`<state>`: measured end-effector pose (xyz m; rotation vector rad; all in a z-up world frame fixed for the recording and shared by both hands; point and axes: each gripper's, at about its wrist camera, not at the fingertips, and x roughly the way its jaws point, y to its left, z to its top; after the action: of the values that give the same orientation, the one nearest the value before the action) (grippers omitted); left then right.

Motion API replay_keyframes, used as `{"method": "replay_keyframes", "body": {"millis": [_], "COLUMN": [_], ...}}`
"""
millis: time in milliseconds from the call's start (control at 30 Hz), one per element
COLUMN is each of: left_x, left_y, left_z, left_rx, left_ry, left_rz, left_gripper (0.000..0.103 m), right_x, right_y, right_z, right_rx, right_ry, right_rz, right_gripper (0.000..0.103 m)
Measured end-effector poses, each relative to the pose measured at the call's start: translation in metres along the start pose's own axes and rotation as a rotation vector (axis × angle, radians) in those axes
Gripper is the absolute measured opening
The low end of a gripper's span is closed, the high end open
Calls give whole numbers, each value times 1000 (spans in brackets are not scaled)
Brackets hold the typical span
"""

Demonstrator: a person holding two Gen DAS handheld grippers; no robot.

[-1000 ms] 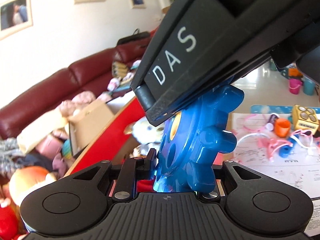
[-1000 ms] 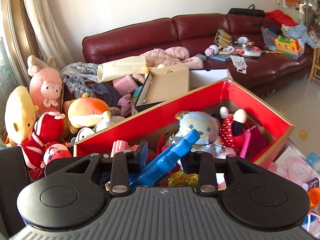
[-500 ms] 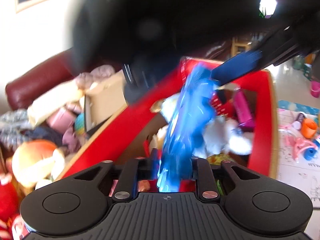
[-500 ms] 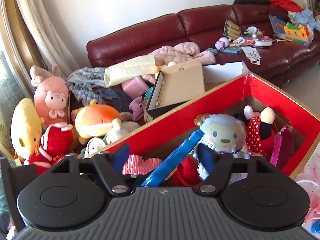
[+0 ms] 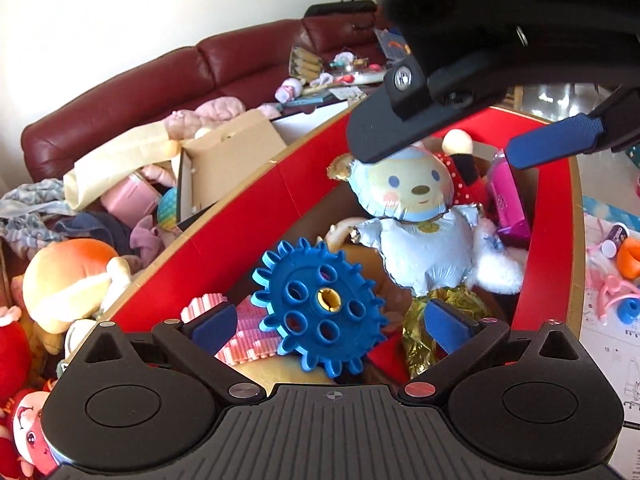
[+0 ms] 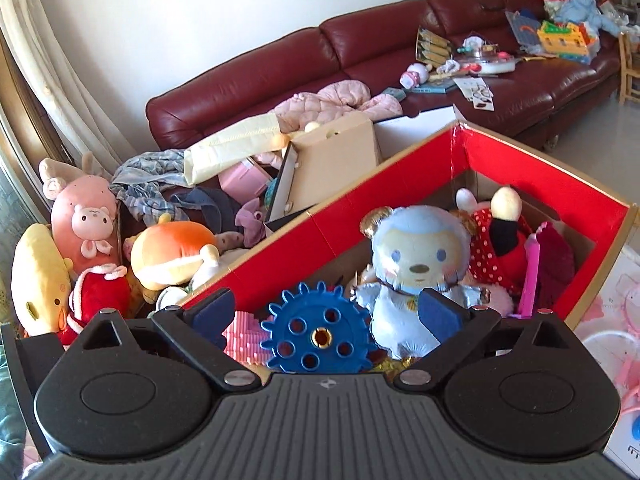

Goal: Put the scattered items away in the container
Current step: 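Open both tools above the red box to drop the blue gear, then withdraw both tools from the box back over the toy sheet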

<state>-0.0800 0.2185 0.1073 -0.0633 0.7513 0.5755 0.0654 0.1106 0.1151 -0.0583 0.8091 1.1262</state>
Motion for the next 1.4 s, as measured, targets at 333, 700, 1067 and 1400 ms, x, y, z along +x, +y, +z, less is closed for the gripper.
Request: {"method": "replay_keyframes", "body": {"millis": [333, 700, 1067, 1400], "left_x": [0, -11, -40, -52], "left_y": [-8, -19, -58, -114], "left_z": [-1, -1, 8, 7], "left_rx": [15, 38, 113, 210], "left_ry": [4, -18, -107, -125], "left_rz": [9, 12, -46, -100], "left_gripper": [103, 103, 103, 103], "right_x": [1, -11, -43, -84], "right_y": [-4, -14, -43, -89], "right_z": [-11, -19, -30, -47], "right_rx": [41, 94, 171, 282], "right_ry": [36, 29, -33, -113], "right_rz": [22, 24, -14, -68], "right_gripper": [99, 99, 99, 99]}}
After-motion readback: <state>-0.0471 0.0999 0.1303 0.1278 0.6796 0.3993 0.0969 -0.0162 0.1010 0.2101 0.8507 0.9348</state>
